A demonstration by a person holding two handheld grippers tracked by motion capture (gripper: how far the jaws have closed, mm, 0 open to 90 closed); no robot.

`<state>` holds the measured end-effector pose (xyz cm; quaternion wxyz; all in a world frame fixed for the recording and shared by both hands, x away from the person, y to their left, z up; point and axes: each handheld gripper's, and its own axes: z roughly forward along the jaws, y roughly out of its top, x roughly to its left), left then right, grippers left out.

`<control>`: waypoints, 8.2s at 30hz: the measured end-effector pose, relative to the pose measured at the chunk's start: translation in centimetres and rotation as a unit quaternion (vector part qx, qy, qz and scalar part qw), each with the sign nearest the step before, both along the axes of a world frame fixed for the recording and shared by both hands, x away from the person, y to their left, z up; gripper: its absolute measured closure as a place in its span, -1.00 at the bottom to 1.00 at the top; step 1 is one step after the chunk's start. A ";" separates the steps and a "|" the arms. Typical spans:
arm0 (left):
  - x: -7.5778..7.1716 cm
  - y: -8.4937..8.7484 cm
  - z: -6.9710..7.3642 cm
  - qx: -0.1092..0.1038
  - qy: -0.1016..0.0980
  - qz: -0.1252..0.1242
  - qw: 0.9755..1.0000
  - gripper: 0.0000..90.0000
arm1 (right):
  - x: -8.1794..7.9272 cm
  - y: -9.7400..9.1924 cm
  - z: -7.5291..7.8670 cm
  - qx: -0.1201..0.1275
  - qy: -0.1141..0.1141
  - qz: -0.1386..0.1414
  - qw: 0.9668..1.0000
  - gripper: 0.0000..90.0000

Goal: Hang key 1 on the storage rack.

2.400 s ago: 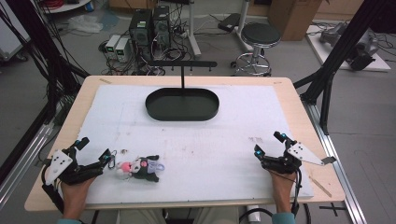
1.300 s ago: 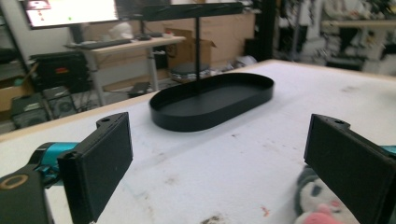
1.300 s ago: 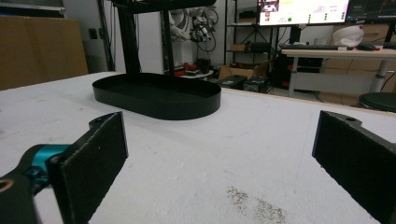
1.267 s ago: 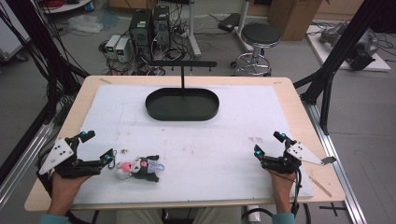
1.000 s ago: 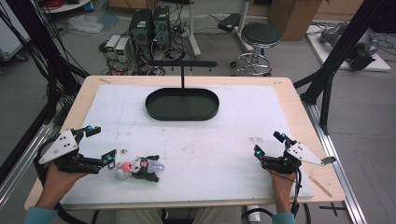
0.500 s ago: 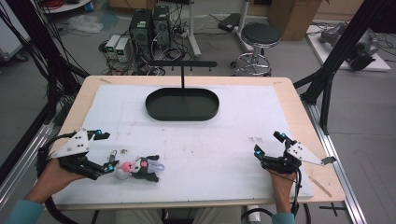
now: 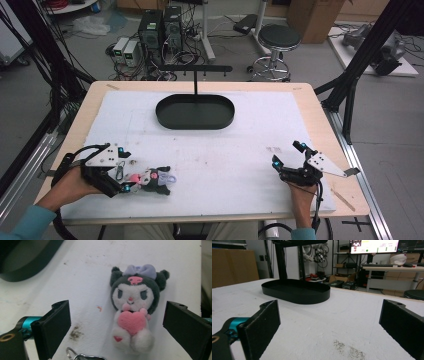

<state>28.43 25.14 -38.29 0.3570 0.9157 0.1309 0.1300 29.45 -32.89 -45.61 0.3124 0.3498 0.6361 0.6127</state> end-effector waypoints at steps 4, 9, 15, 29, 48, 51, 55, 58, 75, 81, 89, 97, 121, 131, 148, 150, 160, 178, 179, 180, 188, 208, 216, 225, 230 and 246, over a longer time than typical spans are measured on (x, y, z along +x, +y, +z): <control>0.0 -0.9 -0.4 0.028 0.005 -0.010 1.000 -0.82 | 0.0 0.0 0.0 -0.001 -0.002 0.000 1.000 -0.94; 0.2 -1.6 -1.3 0.061 0.019 -0.021 0.998 -0.82 | 0.0 0.0 0.0 -0.001 -0.002 0.000 1.000 -0.94; 0.4 -1.8 -1.7 0.073 0.039 -0.017 0.996 -0.82 | 0.0 0.0 0.0 0.000 -0.001 0.001 1.000 -0.94; 0.6 -2.3 -2.6 0.122 0.065 -0.020 0.990 -0.66 | 0.0 0.0 0.0 -0.001 -0.002 0.000 1.000 -0.94; 0.9 -2.5 -3.0 0.144 0.088 -0.024 0.985 0.05 | 0.0 0.0 0.0 0.000 -0.001 0.002 1.000 -0.94; 0.9 -2.5 -3.0 0.142 0.090 -0.020 0.986 0.09 | 0.0 0.0 0.0 0.000 0.000 0.002 1.000 -0.94; 0.8 -2.5 -2.9 0.143 0.087 -0.016 0.986 0.13 | 0.0 0.0 0.0 0.000 -0.001 0.002 1.000 -0.94; 0.8 -2.5 -2.8 0.139 0.086 -0.013 0.986 0.14 | 0.0 0.0 0.0 -0.001 -0.003 0.001 1.000 -0.94; 1.4 -1.7 -0.1 0.024 0.037 0.042 0.998 0.15 | 0.0 0.0 0.0 -0.001 -0.001 0.002 1.000 -0.94; 2.0 -1.3 1.4 -0.031 0.033 0.078 0.996 0.15 | 0.1 0.0 0.0 -0.002 -0.003 0.002 1.000 -0.94; 2.7 -1.1 2.2 -0.059 0.033 0.107 0.992 0.15 | 0.1 0.0 0.0 -0.002 -0.003 0.002 1.000 -0.94; 3.9 -1.1 4.0 -0.090 0.019 0.141 0.986 0.15 | 0.0 0.0 0.0 -0.001 -0.001 0.002 1.000 -0.94; 9.3 -1.9 8.1 -0.134 0.002 0.220 0.966 0.15 | 0.0 0.0 0.0 -0.002 0.000 0.002 1.000 -0.94; 11.8 -2.3 9.0 -0.132 -0.003 0.247 0.960 0.15 | 0.1 0.0 0.0 -0.001 -0.001 0.002 1.000 -0.94; 15.3 -2.7 10.1 -0.123 -0.005 0.273 0.954 0.15 | 0.0 -0.1 0.0 -0.001 0.000 0.002 1.000 -0.94; 15.7 -2.9 10.2 -0.123 -0.006 0.276 0.953 0.15 | 0.0 0.0 0.0 0.001 0.000 0.003 1.000 -0.94; 16.4 -3.1 9.7 -0.112 -0.010 0.289 0.951 0.15 | 0.1 -0.1 0.0 0.003 0.001 0.002 1.000 -0.94; 18.0 -2.5 8.9 -0.128 -0.007 0.314 0.941 0.15 | 0.1 -0.1 0.0 0.003 0.002 0.002 1.000 -0.94; 18.1 -2.5 8.8 -0.124 -0.009 0.317 0.940 0.15 | 0.1 -0.1 0.0 0.002 0.001 0.002 1.000 -0.94; 18.1 -2.5 8.8 -0.124 -0.009 0.317 0.940 0.15 | 0.1 -0.1 0.0 0.003 0.002 0.002 1.000 -0.94; 18.5 -2.9 8.4 -0.128 -0.018 0.330 0.935 0.16 | 0.1 0.0 0.0 0.002 0.001 0.002 1.000 -0.94; 18.9 -3.4 7.9 -0.116 -0.017 0.363 0.924 0.15 | 0.1 -0.1 0.0 0.001 0.001 0.003 1.000 -0.94; 18.9 -3.5 7.6 -0.091 0.000 0.356 0.930 0.15 | 0.1 -0.1 0.0 0.002 0.003 0.003 1.000 -0.94; 18.8 -3.4 7.5 -0.059 0.013 0.346 0.936 0.15 | 0.1 -0.1 0.0 0.003 0.004 0.003 1.000 -0.94; 18.7 -3.4 7.3 -0.038 0.017 0.336 0.941 0.15 | 0.1 -0.1 0.0 0.003 0.003 0.003 1.000 -0.94; 19.6 -4.4 6.0 -0.008 0.027 0.351 0.936 0.15 | 0.1 -0.1 0.0 0.004 0.003 0.002 1.000 -0.94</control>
